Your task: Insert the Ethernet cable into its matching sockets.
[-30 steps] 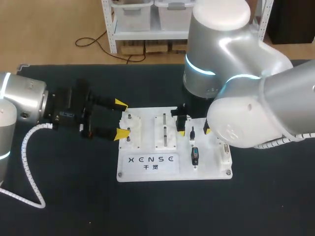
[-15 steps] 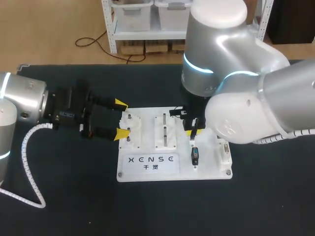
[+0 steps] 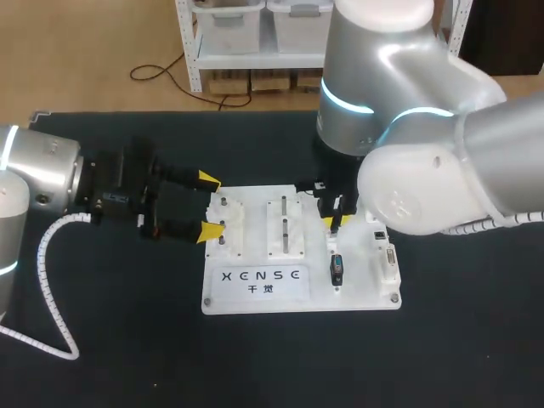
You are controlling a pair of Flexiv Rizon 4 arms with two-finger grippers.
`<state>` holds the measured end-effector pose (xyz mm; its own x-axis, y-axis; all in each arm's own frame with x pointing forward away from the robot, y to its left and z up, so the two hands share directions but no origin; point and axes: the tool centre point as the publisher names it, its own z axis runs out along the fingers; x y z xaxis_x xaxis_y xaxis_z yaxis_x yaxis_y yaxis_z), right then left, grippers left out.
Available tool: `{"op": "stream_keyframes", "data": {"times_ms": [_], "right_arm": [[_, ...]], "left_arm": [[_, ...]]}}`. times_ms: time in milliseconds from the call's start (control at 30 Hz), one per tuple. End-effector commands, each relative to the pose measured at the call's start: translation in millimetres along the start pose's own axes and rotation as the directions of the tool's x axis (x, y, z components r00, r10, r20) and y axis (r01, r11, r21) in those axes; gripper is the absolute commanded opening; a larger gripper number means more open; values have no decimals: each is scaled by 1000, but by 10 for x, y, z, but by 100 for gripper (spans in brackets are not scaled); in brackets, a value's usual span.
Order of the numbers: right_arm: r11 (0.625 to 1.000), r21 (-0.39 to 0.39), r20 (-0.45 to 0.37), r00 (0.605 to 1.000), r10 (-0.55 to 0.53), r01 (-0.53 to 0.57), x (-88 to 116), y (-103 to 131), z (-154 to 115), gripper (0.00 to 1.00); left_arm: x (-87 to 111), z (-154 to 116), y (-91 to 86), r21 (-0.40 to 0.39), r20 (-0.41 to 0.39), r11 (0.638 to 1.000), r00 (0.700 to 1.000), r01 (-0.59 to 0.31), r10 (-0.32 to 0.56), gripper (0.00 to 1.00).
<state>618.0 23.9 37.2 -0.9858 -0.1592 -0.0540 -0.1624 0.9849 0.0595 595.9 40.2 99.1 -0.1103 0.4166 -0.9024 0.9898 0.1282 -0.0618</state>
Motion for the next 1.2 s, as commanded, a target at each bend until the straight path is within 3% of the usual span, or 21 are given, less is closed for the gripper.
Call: {"op": "stream_keyframes", "data": {"times_ms": [33, 567, 1200], "right_arm": [[1000, -4, -3, 1000, 4, -4, 35, -101, -113, 0], [994, 43, -13, 995, 101, -100, 123, -598, -175, 0], [993, 61, -32, 994, 105, -103, 145, -720, -80, 0]], "left_arm": [[15, 3, 3, -1, 5, 1000, 1000, -3, 3, 100], [15, 3, 3, -1, 5, 1000, 1000, -3, 3, 100], [15, 3, 3, -1, 5, 1000, 1000, -3, 3, 100]]}}
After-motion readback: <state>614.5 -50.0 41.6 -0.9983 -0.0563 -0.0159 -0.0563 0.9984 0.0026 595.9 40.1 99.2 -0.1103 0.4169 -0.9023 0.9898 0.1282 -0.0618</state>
